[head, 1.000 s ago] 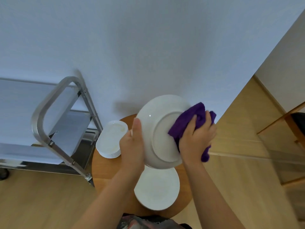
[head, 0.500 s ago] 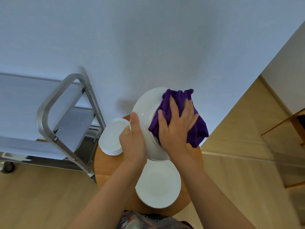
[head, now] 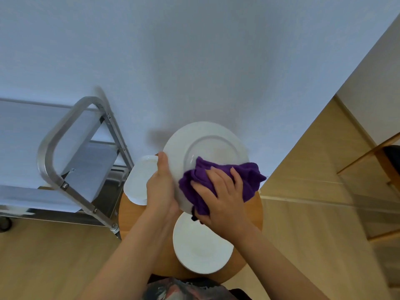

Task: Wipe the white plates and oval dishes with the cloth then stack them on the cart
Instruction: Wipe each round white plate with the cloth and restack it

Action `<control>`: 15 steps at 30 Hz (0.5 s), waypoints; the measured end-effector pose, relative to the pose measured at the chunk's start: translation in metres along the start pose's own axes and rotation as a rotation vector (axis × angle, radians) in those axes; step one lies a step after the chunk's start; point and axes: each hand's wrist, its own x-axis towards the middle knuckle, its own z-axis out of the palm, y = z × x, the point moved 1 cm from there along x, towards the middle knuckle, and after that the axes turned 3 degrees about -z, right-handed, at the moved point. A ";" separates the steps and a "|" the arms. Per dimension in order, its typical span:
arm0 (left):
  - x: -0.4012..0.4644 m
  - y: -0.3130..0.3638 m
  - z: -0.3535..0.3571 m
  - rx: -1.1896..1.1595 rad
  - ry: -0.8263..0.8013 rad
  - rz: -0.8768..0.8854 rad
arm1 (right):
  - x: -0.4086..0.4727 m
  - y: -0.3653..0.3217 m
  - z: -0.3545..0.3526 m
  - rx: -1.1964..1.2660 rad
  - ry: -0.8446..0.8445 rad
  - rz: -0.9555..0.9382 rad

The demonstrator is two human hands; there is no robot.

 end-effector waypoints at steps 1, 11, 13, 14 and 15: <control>0.004 0.002 -0.002 0.044 0.011 0.028 | -0.009 0.008 0.000 -0.017 0.009 -0.022; 0.006 -0.001 0.000 0.473 -0.034 0.544 | -0.020 0.052 -0.012 0.956 0.058 1.322; -0.002 -0.003 0.002 0.702 -0.095 0.800 | -0.019 0.061 -0.016 1.206 0.144 1.578; -0.005 -0.004 0.003 0.837 -0.128 0.972 | -0.016 0.064 -0.019 1.378 0.167 1.638; -0.009 -0.007 0.004 0.949 -0.152 1.177 | -0.011 0.066 -0.022 1.499 0.161 1.668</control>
